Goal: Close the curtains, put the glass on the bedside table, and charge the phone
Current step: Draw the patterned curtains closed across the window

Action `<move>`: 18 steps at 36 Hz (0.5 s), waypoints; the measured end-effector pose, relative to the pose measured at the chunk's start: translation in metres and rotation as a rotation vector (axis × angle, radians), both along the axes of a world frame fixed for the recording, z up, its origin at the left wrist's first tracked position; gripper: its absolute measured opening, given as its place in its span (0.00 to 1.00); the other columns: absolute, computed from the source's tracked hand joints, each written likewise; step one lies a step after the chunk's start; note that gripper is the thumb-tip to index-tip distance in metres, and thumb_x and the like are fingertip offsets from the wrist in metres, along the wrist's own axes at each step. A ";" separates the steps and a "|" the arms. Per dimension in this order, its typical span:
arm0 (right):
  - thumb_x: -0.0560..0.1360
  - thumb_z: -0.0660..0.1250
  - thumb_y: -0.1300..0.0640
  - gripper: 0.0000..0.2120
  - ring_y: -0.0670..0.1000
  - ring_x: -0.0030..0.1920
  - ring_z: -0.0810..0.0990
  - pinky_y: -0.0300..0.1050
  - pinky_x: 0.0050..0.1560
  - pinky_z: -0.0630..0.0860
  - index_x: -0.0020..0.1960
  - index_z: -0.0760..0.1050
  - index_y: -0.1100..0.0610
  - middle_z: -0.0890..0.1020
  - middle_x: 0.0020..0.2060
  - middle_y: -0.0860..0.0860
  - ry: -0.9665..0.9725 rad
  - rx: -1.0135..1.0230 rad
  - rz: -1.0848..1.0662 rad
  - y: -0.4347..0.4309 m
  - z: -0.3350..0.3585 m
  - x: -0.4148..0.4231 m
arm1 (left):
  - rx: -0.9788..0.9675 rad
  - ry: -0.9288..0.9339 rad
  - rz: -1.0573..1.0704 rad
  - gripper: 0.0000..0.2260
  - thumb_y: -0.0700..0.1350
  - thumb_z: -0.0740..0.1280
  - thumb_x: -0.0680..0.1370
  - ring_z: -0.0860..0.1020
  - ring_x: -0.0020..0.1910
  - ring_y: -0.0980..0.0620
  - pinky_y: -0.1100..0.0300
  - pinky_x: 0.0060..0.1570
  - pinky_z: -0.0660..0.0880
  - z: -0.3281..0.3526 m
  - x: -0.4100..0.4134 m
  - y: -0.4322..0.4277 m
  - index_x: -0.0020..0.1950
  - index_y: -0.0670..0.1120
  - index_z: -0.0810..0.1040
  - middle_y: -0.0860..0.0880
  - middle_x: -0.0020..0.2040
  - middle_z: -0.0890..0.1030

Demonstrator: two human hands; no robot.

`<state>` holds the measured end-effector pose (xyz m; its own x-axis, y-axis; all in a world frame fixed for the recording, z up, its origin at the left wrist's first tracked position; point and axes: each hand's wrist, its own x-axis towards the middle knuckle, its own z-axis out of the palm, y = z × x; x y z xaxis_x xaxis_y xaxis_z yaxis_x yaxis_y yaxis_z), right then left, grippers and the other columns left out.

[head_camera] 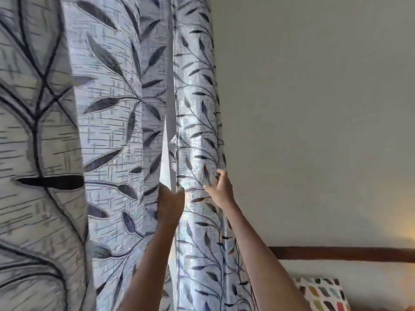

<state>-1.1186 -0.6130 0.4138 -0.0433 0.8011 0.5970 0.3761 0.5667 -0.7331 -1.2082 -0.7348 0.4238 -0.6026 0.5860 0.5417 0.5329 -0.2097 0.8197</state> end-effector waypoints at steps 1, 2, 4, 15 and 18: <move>0.70 0.71 0.51 0.31 0.59 0.61 0.72 0.57 0.62 0.70 0.67 0.60 0.55 0.70 0.63 0.57 -0.002 0.015 -0.012 0.003 0.000 -0.004 | -0.006 0.016 0.045 0.28 0.40 0.64 0.76 0.67 0.67 0.36 0.48 0.66 0.65 0.001 -0.003 -0.001 0.72 0.35 0.57 0.34 0.69 0.67; 0.70 0.70 0.50 0.31 0.60 0.63 0.69 0.58 0.64 0.67 0.68 0.60 0.54 0.68 0.65 0.56 0.002 0.021 -0.054 0.005 0.000 -0.008 | -0.019 0.029 0.070 0.27 0.41 0.64 0.76 0.68 0.67 0.37 0.49 0.65 0.65 0.002 -0.005 -0.001 0.71 0.35 0.57 0.34 0.69 0.67; 0.69 0.71 0.49 0.32 0.60 0.66 0.66 0.59 0.65 0.63 0.68 0.61 0.53 0.66 0.68 0.56 0.032 0.078 -0.181 0.009 0.001 -0.018 | -0.046 0.047 0.121 0.27 0.41 0.63 0.77 0.68 0.66 0.36 0.50 0.62 0.66 0.004 -0.010 -0.002 0.72 0.34 0.56 0.33 0.69 0.67; 0.69 0.70 0.42 0.40 0.59 0.63 0.73 0.59 0.63 0.67 0.72 0.57 0.58 0.72 0.65 0.59 0.350 0.043 -0.174 0.030 0.040 -0.048 | 0.032 0.147 0.020 0.31 0.39 0.65 0.75 0.77 0.57 0.39 0.49 0.57 0.73 0.008 -0.028 0.010 0.74 0.42 0.54 0.42 0.71 0.67; 0.70 0.68 0.41 0.31 0.58 0.58 0.77 0.54 0.60 0.67 0.66 0.67 0.57 0.78 0.60 0.55 0.352 -0.003 -0.188 0.036 0.053 -0.044 | 0.043 0.176 -0.028 0.35 0.38 0.64 0.74 0.78 0.40 0.47 0.65 0.40 0.74 0.014 -0.027 0.010 0.76 0.49 0.49 0.43 0.68 0.71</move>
